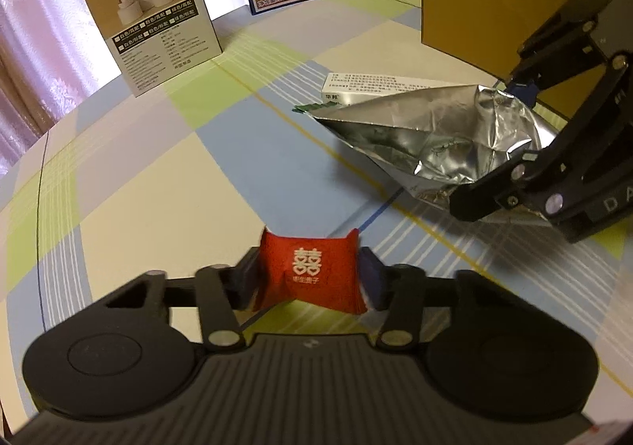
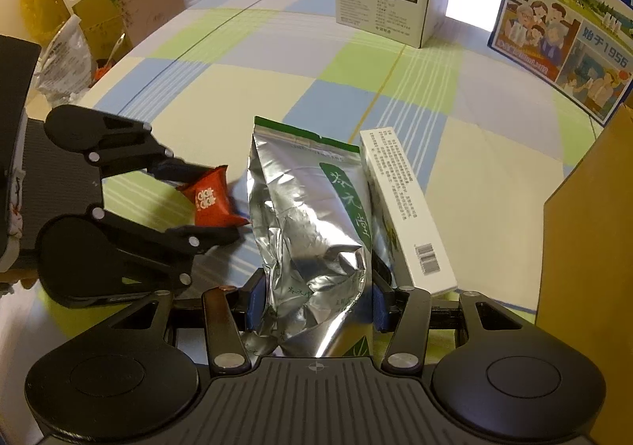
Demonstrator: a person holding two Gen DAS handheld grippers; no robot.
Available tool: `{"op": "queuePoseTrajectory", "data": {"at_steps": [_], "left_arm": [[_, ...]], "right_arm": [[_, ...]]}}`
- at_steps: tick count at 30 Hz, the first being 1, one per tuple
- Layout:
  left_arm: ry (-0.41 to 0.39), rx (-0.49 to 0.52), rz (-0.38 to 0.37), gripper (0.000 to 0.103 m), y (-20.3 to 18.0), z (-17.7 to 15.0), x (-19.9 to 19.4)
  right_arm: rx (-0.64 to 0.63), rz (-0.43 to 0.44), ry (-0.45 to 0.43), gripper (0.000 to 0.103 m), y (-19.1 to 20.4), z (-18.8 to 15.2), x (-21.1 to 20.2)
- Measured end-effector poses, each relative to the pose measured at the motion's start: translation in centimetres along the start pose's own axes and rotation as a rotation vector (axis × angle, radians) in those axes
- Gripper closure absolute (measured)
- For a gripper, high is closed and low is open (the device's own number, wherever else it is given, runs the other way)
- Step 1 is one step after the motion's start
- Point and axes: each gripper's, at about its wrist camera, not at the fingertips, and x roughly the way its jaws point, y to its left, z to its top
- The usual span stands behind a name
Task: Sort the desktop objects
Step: 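Lift the foil tea bag with the right tool while the left tool grasps the red candy packet, then carry the candy packet with the left tool while the right tool carries the tea bag to the cardboard box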
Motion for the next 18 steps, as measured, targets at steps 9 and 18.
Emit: {"op": "queuePoseTrajectory", "data": {"at_steps": [9, 18], "left_arm": [[0.057, -0.071, -0.034, 0.065, -2.4, -2.4, -3.6], [0.085, -0.216, -0.091, 0.065, -6.2, -5.9, -8.7]], "right_arm": [[0.019, 0.025, -0.01, 0.055, 1.4, -3.2, -3.0], [0.048, 0.022, 0.06, 0.055, 3.7, -9.0, -5.6]]}}
